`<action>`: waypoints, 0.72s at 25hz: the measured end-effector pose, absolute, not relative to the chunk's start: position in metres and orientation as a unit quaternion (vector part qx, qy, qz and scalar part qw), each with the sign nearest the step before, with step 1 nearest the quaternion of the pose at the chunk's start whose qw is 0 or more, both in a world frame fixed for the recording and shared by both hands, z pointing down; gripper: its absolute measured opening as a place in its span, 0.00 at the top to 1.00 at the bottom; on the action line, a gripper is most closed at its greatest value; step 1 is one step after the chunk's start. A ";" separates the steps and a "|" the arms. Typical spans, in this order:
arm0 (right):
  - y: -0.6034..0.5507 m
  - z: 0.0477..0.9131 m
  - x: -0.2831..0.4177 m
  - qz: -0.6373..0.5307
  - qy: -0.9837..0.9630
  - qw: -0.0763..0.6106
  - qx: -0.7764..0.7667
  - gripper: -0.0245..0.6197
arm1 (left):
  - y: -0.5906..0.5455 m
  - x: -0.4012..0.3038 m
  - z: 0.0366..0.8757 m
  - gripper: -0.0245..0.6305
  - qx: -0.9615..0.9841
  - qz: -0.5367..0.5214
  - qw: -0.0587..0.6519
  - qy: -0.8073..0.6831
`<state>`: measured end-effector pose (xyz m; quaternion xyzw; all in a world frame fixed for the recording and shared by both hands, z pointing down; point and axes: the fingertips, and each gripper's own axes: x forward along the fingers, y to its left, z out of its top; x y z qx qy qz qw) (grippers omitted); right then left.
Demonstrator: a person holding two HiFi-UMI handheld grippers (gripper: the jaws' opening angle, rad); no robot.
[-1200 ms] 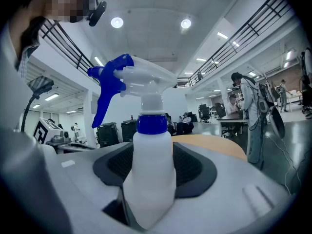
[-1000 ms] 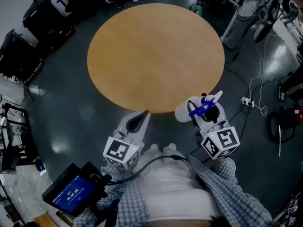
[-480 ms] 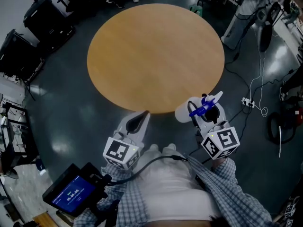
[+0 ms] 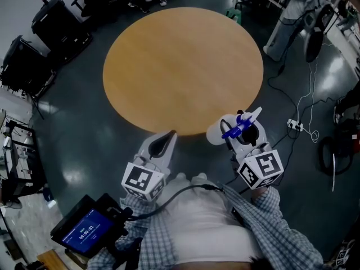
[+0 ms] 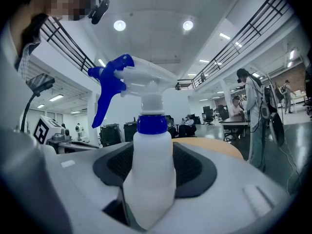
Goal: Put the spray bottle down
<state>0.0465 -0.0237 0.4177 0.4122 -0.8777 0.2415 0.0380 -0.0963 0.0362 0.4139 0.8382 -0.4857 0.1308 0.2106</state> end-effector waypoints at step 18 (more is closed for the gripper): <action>-0.029 0.397 0.054 0.221 -0.882 0.032 0.415 0.59 | 0.030 -0.089 0.400 0.96 0.844 0.131 0.196 -0.481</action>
